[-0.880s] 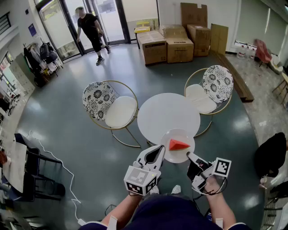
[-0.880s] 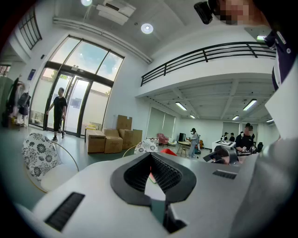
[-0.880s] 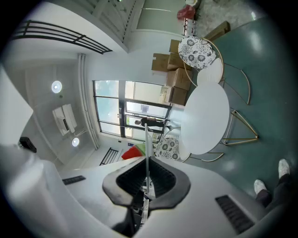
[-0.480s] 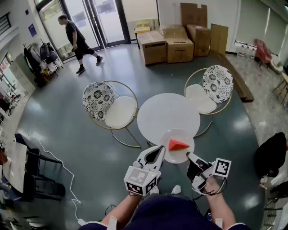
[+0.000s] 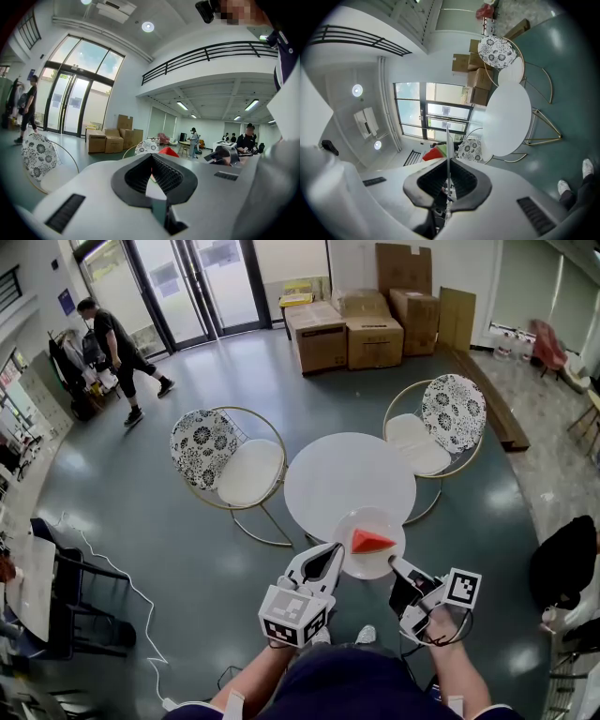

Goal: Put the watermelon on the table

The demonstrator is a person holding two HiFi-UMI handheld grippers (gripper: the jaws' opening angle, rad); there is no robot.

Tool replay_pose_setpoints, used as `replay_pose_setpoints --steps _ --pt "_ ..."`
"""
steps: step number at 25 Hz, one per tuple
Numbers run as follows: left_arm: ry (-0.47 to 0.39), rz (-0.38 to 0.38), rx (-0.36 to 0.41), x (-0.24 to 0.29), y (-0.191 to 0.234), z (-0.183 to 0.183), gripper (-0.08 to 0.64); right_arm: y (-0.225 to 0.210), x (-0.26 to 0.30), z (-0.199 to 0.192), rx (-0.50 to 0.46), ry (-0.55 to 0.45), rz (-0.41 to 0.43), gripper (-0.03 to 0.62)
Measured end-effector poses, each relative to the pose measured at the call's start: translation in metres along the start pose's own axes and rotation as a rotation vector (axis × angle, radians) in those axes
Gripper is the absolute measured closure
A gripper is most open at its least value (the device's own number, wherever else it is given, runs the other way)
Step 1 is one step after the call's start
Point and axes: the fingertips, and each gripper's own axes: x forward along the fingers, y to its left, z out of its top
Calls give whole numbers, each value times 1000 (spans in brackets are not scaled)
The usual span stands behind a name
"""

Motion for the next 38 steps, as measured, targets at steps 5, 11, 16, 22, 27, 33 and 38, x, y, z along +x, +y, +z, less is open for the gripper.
replay_pose_setpoints --steps 5,11,16,22,27,33,38 --pt "3 5 2 7 -4 2 554 0 -2 6 8 3 2 574" --pt "7 21 0 18 -8 0 554 -5 -5 17 9 16 0 574" --pt "8 38 7 32 -23 -2 555 -12 -14 32 2 38 2 574" --pt "11 77 22 49 -30 -1 555 -19 -17 54 1 61 16 574" --pt "20 110 24 59 -26 -1 554 -30 -12 65 18 62 7 574" --pt "45 122 17 72 -18 -11 555 -47 3 80 13 57 -20 574" --pt "53 107 10 89 -13 -16 555 -53 15 96 11 44 -30 574"
